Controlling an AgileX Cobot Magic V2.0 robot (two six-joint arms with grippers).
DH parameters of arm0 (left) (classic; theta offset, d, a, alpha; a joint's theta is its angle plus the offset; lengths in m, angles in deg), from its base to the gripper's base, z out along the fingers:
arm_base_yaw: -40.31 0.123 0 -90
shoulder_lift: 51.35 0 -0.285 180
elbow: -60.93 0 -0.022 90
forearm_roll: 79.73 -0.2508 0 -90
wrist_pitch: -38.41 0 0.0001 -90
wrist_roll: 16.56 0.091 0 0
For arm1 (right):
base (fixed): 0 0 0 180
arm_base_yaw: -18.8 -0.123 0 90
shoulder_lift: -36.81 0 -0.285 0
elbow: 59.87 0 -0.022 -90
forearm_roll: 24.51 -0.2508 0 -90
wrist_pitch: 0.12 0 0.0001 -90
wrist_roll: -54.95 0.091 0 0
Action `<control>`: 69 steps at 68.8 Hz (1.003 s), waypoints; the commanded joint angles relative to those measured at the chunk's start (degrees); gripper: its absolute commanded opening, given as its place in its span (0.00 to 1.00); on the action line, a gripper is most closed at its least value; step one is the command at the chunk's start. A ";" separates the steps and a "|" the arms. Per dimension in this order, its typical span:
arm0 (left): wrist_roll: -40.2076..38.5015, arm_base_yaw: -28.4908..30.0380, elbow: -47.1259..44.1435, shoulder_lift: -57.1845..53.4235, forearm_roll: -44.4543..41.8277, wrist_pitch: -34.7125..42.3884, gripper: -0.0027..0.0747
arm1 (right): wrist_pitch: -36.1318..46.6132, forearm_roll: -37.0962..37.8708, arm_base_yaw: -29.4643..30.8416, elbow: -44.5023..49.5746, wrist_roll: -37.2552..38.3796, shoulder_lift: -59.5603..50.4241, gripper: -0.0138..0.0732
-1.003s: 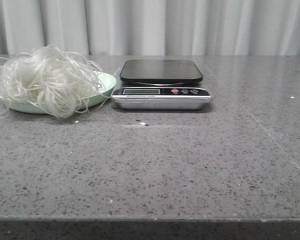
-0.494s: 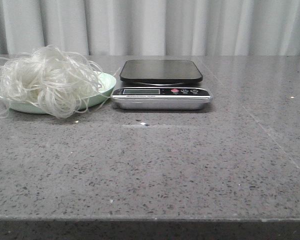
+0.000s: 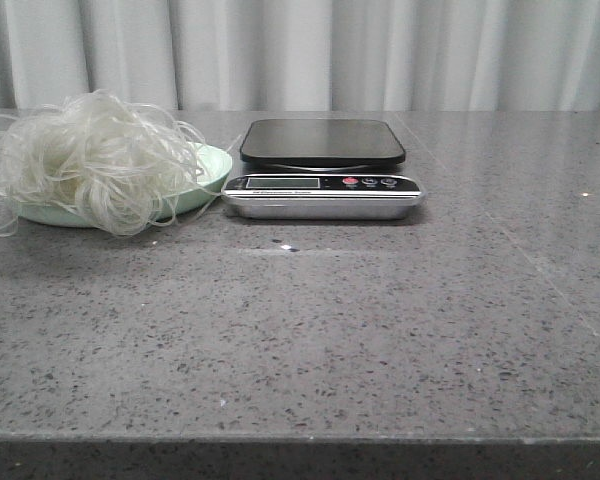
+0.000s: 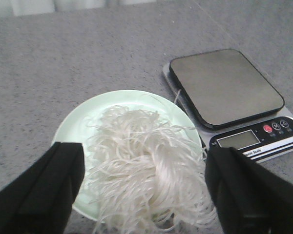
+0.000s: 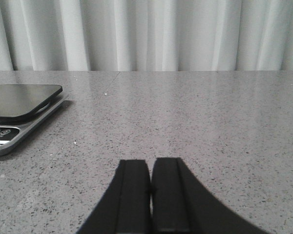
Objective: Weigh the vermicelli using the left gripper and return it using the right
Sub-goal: 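Grasp the white vermicelli with the left gripper and lift it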
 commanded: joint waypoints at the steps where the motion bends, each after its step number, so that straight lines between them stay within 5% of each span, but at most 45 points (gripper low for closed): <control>1: -0.15 -0.85 5.92 5.96 0.64 1.00 0.78 | 4.76 0.21 0.37 -0.45 -0.43 -0.89 0.36; 29: -0.15 -0.85 19.16 27.25 0.38 -20.12 0.74 | 4.76 0.21 0.37 -0.45 -0.43 -0.94 0.36; 35: -0.15 -0.85 21.96 30.11 0.40 -23.44 0.63 | 4.76 0.21 0.37 -0.45 -0.43 -0.94 0.36; 45: 1.13 -0.85 27.15 32.23 0.40 -27.78 0.19 | 4.76 0.21 0.37 -0.45 -0.43 -0.96 0.36; 69: 1.15 -2.95 46.57 32.13 6.08 -26.30 0.20 | 4.76 0.21 0.37 -0.45 -0.43 -0.96 0.36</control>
